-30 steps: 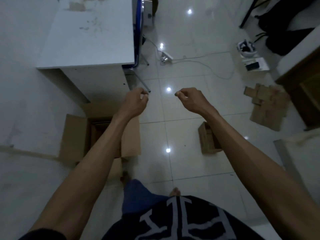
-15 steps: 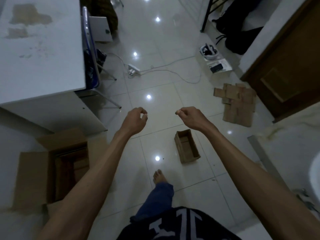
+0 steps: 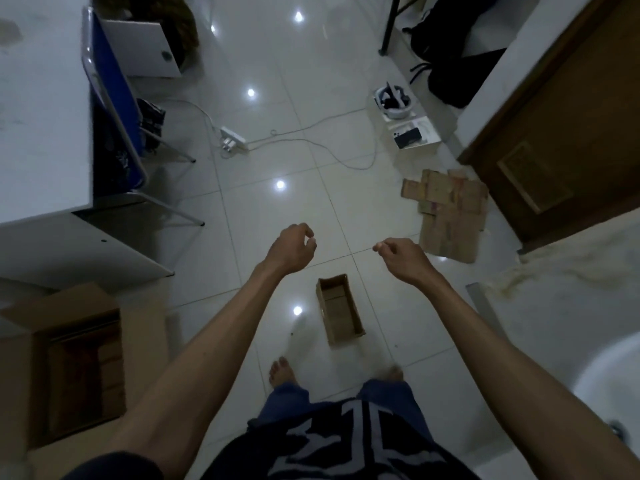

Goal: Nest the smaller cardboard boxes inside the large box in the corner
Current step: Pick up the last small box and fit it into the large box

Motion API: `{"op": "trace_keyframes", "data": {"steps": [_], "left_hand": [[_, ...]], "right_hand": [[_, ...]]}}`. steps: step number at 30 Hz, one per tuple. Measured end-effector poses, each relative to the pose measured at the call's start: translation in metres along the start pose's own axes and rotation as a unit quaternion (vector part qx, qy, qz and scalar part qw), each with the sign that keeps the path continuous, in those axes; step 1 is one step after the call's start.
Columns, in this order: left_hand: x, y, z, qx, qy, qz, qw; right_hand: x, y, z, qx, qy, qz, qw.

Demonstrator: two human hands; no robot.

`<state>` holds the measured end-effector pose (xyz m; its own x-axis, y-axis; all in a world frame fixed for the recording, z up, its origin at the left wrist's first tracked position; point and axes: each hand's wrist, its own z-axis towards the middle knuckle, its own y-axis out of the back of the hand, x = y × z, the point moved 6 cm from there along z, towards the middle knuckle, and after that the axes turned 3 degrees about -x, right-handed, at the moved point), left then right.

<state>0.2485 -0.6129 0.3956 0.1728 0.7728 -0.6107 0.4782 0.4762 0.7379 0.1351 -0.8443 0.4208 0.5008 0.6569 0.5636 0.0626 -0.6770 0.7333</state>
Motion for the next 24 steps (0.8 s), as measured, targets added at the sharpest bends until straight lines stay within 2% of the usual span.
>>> {"op": "trace_keyframes", "data": {"steps": [4, 7, 12, 15, 18, 24], "left_hand": [[-0.006, -0.026, 0.021, -0.029, 0.060, -0.033, 0.997], [0.001, -0.056, 0.029, -0.068, 0.146, -0.097, 0.982], [0.013, -0.129, 0.006, -0.082, 0.323, -0.242, 0.911], [0.019, -0.169, -0.017, -0.089, 0.365, -0.248, 0.893], [0.032, -0.212, -0.041, -0.079, 0.418, -0.282, 0.860], [0.074, -0.273, -0.067, -0.048, 0.488, -0.349, 0.799]], "right_hand": [[-0.027, 0.011, 0.040, 0.026, 0.031, -0.013, 0.999], [-0.056, 0.012, 0.075, 0.074, 0.051, -0.043, 0.995], [-0.094, 0.004, 0.113, 0.112, 0.059, -0.082, 0.989], [-0.101, -0.006, 0.130, 0.097, 0.067, -0.084, 0.989], [-0.101, -0.027, 0.144, 0.109, 0.078, -0.077, 0.988], [-0.100, -0.087, 0.167, 0.144, 0.041, -0.083, 0.985]]}}
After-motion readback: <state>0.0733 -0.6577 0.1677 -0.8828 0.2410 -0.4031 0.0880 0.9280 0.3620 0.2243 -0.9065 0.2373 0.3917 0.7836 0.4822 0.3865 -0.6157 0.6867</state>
